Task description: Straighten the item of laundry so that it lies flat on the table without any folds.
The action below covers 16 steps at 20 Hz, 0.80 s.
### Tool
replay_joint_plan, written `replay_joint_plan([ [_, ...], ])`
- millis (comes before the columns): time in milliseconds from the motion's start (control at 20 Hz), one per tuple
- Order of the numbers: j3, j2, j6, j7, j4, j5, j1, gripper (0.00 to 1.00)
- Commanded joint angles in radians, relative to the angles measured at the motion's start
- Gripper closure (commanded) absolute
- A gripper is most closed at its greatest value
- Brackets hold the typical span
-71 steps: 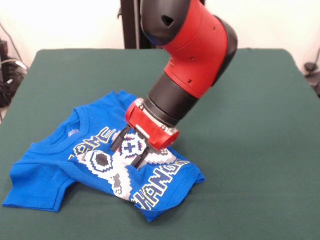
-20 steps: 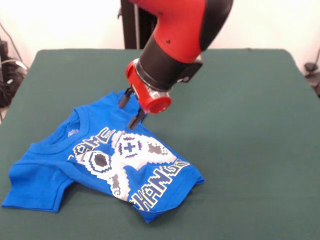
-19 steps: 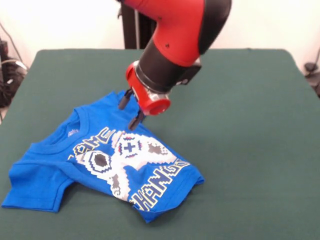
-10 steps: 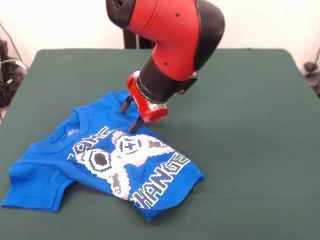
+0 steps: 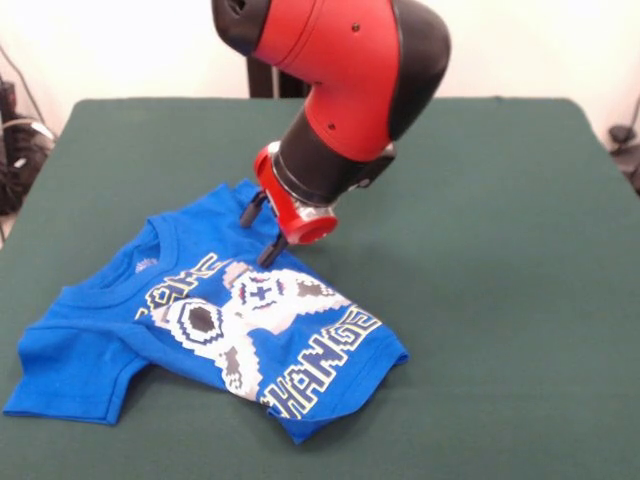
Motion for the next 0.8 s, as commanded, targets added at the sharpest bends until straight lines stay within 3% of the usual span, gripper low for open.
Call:
replay_joint_plan([
  [50,0.094,0.012,-0.062,0.133,0.101,0.059,0.035,0.0],
  [350,0.05,0.087,-0.233,0.288,0.101,0.079,0.079,0.0],
  [550,0.055,0.101,-0.293,0.285,0.124,0.099,0.081,0.0],
  [800,0.05,0.078,-0.272,0.238,0.177,0.128,0.086,0.0],
])
